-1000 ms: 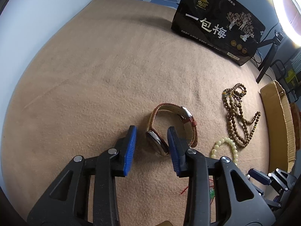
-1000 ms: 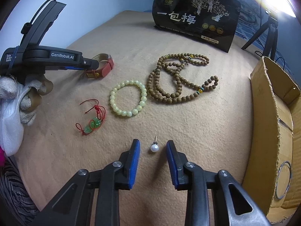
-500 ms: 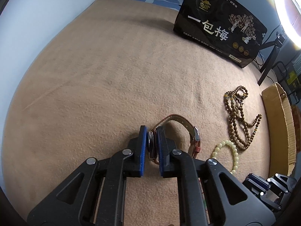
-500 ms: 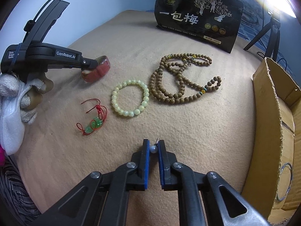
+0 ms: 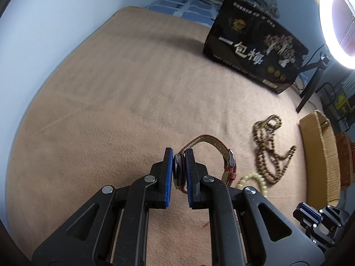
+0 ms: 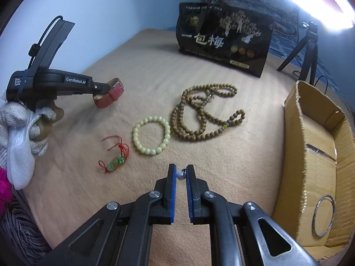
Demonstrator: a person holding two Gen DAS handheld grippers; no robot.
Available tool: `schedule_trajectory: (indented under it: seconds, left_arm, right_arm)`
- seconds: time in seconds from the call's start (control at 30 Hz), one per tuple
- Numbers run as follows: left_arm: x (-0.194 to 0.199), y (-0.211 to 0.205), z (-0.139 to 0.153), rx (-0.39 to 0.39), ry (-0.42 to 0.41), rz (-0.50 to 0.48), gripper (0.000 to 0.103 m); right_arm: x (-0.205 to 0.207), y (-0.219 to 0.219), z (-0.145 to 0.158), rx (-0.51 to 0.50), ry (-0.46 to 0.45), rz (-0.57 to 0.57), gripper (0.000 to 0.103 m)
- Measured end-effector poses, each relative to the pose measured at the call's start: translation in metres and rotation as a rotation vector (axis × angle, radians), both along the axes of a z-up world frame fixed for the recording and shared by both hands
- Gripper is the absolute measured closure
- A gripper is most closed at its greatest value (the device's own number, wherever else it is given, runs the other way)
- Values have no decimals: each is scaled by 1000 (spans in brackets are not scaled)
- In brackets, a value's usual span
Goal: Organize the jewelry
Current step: 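Carry the watch and pearl earring over the cardboard box with both tools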
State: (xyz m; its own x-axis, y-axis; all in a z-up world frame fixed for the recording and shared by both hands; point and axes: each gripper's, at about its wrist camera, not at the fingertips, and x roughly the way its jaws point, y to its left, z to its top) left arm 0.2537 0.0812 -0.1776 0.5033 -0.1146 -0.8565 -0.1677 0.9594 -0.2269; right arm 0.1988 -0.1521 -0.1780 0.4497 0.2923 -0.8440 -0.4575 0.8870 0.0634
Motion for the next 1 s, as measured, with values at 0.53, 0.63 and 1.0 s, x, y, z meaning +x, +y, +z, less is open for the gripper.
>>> schedule_trajectory:
  seconds: [0.53,0.63,1.0]
  left_arm:
    - [-9,-54,61,-67,-122,-75,94]
    - [-9,-68,69,-77,-137,-93,94]
    - [-5,-128,84,-108,-163,-160,94]
  right_arm:
    - [-6,-51,53,43,-116,-97,97]
    - [-6,-69,61,53,-131,-131,97]
    - [-10,-133,74,78,-153,-249,97]
